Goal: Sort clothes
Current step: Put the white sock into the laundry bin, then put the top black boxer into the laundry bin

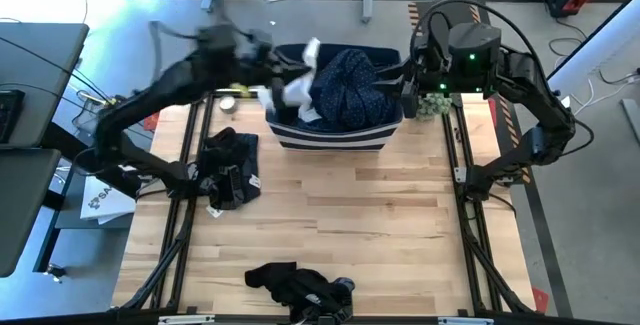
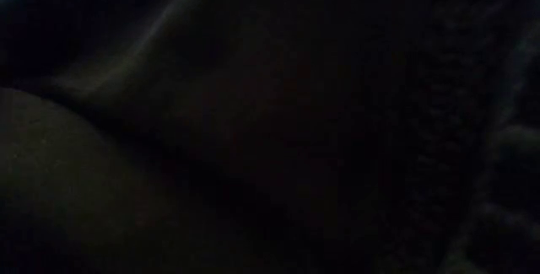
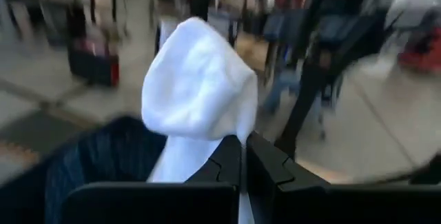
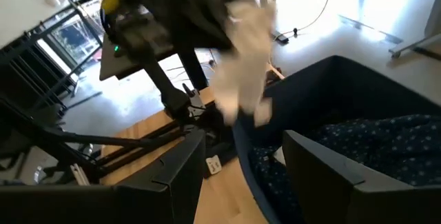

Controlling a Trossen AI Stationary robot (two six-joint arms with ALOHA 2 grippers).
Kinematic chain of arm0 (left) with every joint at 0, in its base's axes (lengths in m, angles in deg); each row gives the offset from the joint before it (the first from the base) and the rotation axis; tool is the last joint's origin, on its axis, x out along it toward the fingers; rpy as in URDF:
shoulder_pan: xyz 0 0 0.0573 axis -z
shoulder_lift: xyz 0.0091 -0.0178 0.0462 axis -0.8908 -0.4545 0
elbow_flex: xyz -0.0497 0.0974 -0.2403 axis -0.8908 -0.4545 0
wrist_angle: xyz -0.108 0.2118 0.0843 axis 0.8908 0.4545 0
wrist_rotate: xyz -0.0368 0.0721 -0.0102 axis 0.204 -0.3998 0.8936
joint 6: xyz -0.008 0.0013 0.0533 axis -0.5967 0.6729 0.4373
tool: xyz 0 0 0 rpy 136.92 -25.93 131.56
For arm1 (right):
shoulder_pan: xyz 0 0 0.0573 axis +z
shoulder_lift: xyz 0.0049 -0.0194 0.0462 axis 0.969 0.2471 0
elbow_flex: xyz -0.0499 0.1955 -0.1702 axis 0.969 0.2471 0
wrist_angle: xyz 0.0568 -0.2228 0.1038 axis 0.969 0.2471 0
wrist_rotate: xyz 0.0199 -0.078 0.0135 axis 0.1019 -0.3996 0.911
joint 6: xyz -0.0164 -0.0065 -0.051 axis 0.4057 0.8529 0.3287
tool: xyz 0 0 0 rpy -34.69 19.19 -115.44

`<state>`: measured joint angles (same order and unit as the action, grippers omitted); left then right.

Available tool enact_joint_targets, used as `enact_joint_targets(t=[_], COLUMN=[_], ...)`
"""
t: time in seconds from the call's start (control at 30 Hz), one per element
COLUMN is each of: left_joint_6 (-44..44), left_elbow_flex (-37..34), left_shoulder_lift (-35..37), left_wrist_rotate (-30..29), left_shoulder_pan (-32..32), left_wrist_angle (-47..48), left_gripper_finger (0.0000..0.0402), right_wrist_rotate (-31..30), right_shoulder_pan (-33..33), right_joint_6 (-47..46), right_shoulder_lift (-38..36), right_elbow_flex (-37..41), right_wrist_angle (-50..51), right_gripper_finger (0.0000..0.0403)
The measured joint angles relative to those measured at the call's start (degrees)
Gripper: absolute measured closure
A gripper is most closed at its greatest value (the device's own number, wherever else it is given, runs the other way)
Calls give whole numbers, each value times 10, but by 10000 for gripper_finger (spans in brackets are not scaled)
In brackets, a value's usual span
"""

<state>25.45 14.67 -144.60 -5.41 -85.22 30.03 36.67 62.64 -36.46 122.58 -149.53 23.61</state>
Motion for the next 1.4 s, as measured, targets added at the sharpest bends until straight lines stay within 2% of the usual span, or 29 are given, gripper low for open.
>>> enact_joint_targets(t=[0.07, 0.23, 0.33, 0.47, 0.53, 0.67, 0.77, 0.87, 0.97, 1.17, 1.27, 1.4], left_joint_6=[10, 28, 36, 63, 65, 71, 62, 59, 56, 42, 19, -14], left_elbow_flex=[-1, -1, -1, -4, -5, -4, -1, 5, 20, 85, 124, 130], left_shoulder_lift=[-29, -80, -98, -119, -134, -176, -204, -224, -231, -201, -167, -124], left_wrist_rotate=[17, 16, -21, -103, -118, -103, -115, -126, -123, -57, -36, -57], left_shoulder_pan=[-16, -55, -75, -92, -99, -101, -98, -105, -118, -130, -122, -91], left_wrist_angle=[24, 112, 200, 329, 384, 409, 406, 404, 411, 432, 444, 472], left_gripper_finger=[401, 400, 400, 400, 399, 399, 392, 361, 307, 204, 185, 184], right_wrist_rotate=[0, -1, -13, -45, -62, -90, -102, -107, -109, -110, -118, -130], right_shoulder_pan=[0, 5, 15, 35, 42, 46, 45, 45, 45, 45, 44, 44], right_joint_6=[-14, -41, -50, -50, -49, -40, -36, -35, -35, -35, -28, -20], right_shoulder_lift=[0, 0, 0, 0, 0, 0, 0, 0, 0, 2, 3, 6], right_elbow_flex=[0, 0, 0, 0, 0, 0, 0, 0, 0, 0, 0, 0], right_wrist_angle=[0, 0, 0, 0, 0, 0, 0, 0, 8, 21, 21, 21], right_gripper_finger=[210, 210, 210, 210, 210, 210, 210, 210, 210, 210, 210, 210])
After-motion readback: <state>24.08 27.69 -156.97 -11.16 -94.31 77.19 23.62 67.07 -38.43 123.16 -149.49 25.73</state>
